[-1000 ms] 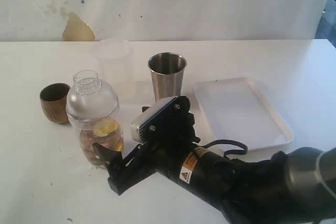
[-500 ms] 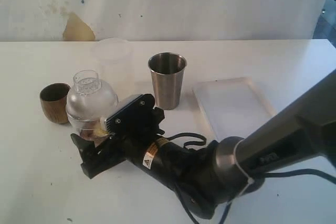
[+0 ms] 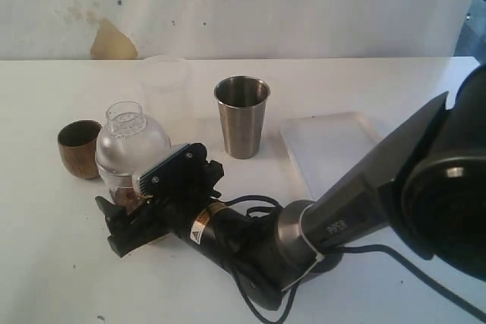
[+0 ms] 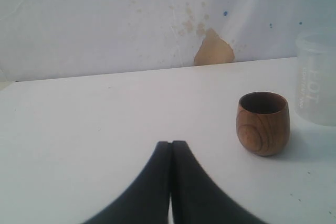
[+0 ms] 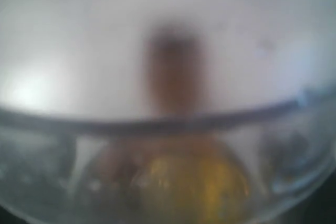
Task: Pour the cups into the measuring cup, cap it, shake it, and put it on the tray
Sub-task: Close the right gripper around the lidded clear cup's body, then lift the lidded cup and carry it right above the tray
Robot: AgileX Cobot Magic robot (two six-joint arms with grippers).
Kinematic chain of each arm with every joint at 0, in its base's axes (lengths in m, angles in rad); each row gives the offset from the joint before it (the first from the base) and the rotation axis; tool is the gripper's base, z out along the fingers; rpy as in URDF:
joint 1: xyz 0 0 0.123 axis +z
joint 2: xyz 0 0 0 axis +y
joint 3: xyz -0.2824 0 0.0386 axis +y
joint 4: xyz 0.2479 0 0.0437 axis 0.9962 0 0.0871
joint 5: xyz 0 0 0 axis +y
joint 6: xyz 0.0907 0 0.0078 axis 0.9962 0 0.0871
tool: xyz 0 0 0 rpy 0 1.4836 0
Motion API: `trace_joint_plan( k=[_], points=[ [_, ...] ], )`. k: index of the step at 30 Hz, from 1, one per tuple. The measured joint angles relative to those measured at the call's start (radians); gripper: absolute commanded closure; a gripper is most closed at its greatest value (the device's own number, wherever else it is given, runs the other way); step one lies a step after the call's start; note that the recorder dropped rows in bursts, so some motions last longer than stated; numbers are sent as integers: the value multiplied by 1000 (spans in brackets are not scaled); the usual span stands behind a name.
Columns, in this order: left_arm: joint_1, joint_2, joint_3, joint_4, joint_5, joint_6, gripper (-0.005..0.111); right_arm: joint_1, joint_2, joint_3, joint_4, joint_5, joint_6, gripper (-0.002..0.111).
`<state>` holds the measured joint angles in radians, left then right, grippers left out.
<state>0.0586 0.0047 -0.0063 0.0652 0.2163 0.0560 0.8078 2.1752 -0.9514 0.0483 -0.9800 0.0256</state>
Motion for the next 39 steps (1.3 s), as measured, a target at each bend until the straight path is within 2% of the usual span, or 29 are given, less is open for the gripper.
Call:
trace_joint_plan(
  k=[15,19,22,24,26,27,31,34,37,39],
  points=[
    [0,0,0,0,0,0,107,0,0,-4,2,-25,-41,3],
    [0,0,0,0,0,0,107,0,0,-4,0,-21,-63,9],
    [0,0,0,0,0,0,107,0,0,-4,0,-21,-63,26],
    [0,0,0,0,0,0,107,0,0,-4,0,-23,-63,61],
    [0,0,0,0,0,0,107,0,-2,-4,0,-20,-63,104],
    [0,0,0,0,0,0,107,0,-9,-4,0,-6,-63,108],
    [0,0,0,0,0,0,107,2,-49,-2,-4,44,-49,108],
    [0,0,0,0,0,0,107,4,-177,-2,-8,101,-46,108],
    [0,0,0,0,0,0,107,-29,-331,-2,5,167,-59,108],
    [0,0,0,0,0,0,107,-75,-394,-2,88,188,-44,108]
  ],
)
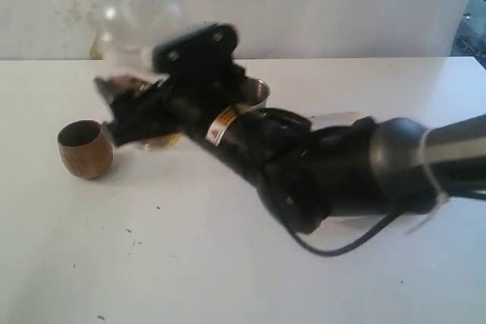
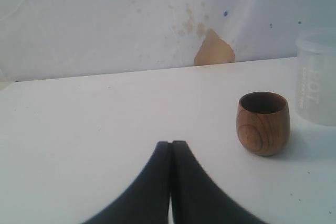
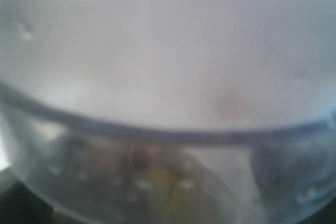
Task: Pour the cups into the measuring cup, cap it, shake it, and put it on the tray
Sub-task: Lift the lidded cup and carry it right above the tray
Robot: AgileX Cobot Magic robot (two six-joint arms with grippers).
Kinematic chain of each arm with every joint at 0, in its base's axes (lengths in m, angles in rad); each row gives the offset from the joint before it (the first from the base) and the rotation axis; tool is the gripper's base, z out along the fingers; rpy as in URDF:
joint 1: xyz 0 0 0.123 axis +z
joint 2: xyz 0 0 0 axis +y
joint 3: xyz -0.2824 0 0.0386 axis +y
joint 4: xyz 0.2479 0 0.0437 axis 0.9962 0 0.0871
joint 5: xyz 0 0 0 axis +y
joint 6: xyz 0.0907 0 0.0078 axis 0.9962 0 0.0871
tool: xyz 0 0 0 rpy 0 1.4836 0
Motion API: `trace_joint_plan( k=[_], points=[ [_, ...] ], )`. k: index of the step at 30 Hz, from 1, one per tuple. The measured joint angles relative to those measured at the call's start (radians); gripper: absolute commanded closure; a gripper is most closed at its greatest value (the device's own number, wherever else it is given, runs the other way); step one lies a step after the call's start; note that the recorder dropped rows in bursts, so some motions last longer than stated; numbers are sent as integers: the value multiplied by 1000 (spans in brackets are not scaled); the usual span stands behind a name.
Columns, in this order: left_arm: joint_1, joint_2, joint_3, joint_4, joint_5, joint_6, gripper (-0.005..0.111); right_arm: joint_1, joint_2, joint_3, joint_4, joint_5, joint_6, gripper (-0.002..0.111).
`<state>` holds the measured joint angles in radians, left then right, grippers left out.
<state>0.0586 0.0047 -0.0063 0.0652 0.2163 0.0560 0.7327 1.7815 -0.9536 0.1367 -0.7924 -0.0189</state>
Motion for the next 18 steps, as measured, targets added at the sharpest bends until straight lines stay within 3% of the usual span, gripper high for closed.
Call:
trace_joint_plan(
  k=[3,6,9,11,16,18],
  points=[
    [0,0,0,0,0,0,107,-54,-52,0,-98,83,132,108],
    [0,0,0,0,0,0,107,-1,-99,0,-253,246,69,108],
    [1,0,0,0,0,0,107,12,-117,0,-84,301,-153,108],
    [1,0,0,0,0,0,107,-37,-130,0,31,312,-164,108],
    [1,0,0,0,0,0,107,-74,-204,0,-185,411,-33,108],
    [1,0,0,0,0,0,107,-74,-218,0,-174,410,-56,108]
  ],
)
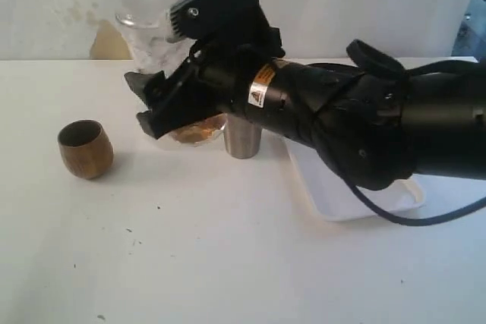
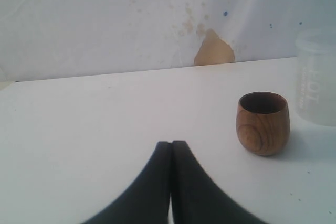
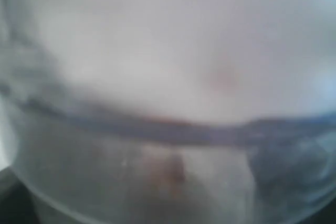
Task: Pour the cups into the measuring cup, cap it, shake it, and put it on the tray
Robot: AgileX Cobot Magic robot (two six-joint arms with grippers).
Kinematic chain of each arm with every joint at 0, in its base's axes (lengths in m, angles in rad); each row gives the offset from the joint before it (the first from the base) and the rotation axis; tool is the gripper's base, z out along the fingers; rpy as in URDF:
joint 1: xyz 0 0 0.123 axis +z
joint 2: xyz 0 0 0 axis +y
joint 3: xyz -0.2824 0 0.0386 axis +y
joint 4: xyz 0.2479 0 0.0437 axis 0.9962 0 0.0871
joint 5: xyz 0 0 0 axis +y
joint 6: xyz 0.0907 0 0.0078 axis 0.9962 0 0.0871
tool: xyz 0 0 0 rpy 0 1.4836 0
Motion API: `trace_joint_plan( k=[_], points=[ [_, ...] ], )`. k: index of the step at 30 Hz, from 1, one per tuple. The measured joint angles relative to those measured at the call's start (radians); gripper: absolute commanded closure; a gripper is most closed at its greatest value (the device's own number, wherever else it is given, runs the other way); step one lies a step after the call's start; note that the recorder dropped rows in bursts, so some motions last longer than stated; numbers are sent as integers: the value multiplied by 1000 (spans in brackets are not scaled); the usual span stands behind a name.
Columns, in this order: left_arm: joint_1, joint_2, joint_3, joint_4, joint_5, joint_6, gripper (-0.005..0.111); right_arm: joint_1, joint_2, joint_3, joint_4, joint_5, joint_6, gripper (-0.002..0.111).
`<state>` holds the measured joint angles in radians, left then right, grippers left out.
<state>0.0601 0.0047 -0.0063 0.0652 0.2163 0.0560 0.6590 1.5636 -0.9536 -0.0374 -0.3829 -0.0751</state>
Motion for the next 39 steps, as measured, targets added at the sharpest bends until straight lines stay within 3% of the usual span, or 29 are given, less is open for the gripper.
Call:
trace_joint_plan(
  k=[3,7,10,17,19,26,33,39],
  points=[
    [0,0,0,0,0,0,107,-39,-4,0,74,-16,13,108],
    [0,0,0,0,0,0,107,-61,-31,6,-36,22,64,108],
    [0,0,0,0,0,0,107,-73,-35,6,29,15,25,108],
    [0,0,0,0,0,0,107,-244,-114,38,67,39,-47,108],
    [0,0,0,0,0,0,107,-292,-118,42,-22,92,-65,108],
    [0,0,0,0,0,0,107,-481,68,22,-32,21,-172,108],
    [0,0,0,0,0,0,107,-502,197,17,-34,-142,-385,108],
    [0,0,0,0,0,0,107,-502,282,-37,-38,-162,-448,108]
  ],
)
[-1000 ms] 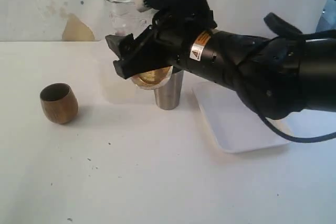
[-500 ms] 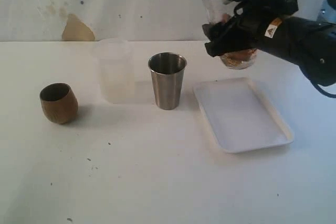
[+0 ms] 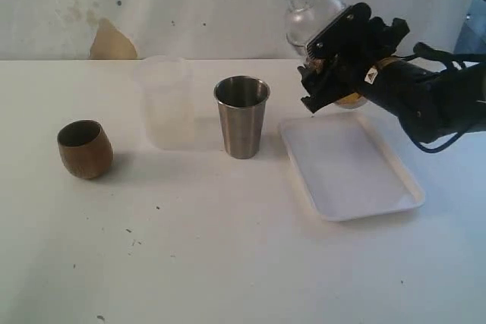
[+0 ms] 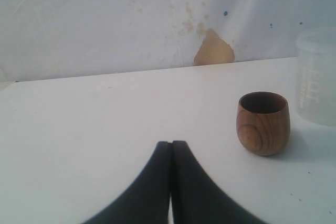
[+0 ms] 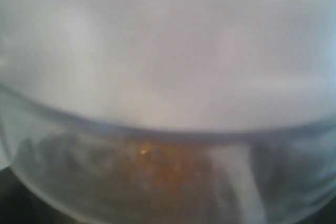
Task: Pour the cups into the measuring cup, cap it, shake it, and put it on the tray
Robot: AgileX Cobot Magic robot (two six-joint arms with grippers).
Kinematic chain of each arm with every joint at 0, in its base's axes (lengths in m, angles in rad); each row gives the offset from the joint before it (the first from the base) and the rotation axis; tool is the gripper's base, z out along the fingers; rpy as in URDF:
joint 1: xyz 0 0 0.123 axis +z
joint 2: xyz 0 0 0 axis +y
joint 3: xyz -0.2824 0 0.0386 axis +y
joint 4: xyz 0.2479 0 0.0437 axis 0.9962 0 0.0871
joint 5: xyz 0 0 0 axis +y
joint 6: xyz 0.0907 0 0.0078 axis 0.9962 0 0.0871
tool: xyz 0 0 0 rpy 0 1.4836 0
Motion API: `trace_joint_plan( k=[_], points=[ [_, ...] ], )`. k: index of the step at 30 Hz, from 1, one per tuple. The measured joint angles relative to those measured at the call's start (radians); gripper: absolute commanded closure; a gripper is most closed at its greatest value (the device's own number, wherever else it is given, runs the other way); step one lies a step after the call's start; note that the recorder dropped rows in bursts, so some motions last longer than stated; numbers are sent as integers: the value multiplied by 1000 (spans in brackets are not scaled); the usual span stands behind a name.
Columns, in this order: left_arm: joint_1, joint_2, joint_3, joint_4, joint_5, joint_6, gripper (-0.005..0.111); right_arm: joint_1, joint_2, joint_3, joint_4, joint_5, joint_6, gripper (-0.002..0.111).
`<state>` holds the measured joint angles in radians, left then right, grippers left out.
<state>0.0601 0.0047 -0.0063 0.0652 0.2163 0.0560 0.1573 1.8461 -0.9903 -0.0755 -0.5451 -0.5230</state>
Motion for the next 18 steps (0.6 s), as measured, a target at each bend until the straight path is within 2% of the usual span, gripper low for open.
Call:
trace_joint_plan(
  k=[9,18],
  points=[
    [0,0,0,0,0,0,107,0,100,-82,0,-9,-198,108],
    [0,0,0,0,0,0,107,0,168,-208,24,48,-309,108]
  ],
)
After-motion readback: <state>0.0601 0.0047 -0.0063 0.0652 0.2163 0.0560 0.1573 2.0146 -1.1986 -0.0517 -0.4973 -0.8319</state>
